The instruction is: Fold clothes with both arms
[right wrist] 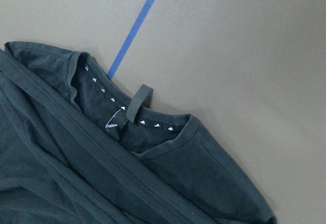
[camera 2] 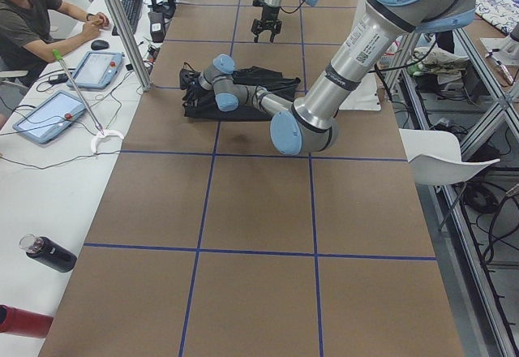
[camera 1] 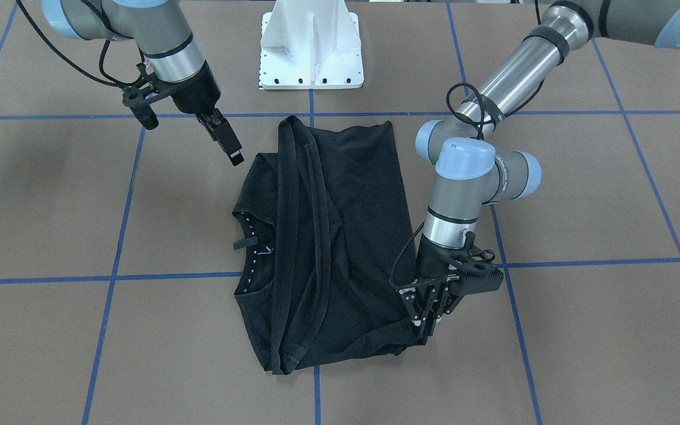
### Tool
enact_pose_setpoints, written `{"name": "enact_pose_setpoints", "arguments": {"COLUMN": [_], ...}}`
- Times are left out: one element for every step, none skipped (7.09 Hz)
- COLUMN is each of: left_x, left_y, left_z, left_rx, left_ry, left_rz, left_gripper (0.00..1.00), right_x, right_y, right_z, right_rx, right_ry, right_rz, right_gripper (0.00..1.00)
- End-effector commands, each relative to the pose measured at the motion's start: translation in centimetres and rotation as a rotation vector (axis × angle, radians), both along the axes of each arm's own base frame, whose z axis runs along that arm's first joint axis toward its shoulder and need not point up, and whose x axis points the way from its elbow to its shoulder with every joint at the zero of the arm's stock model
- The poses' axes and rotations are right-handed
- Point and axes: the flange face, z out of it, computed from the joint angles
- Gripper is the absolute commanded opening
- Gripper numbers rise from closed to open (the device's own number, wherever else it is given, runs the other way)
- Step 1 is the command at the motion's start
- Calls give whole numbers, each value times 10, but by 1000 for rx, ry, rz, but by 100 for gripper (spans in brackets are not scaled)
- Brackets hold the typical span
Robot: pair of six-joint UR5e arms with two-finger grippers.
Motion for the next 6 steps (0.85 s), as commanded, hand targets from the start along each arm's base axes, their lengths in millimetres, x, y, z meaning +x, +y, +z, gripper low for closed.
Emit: {"name": "enact_pose_setpoints", "arguments": {"left_x": [-53,-85,-112,-126,-133,-133], "left_y": [50,80,108,123,130,130], "left_z": [15,19,20,27,31,33], "left_rx": [18,16,26,19,16,12], "left_ry": [6,-5,6,9,12,10], "left_rz": [62,80,87,98,97,96], "left_gripper": [100,100,100,100,100,100], "right_x": [-38,-80,-108,-129,-143,-150], "right_y": [16,23,43,61,77,86], "right_z": [-30,-33,-32,-28,-28,-30], "right_rx": [79,130,230,374,595,823], "right_ry": [-9,36,90,150,225,285], "right_rz": [33,-4,-107,-230,-426,-589], "right_gripper": [100,100,100,99,79,66]}}
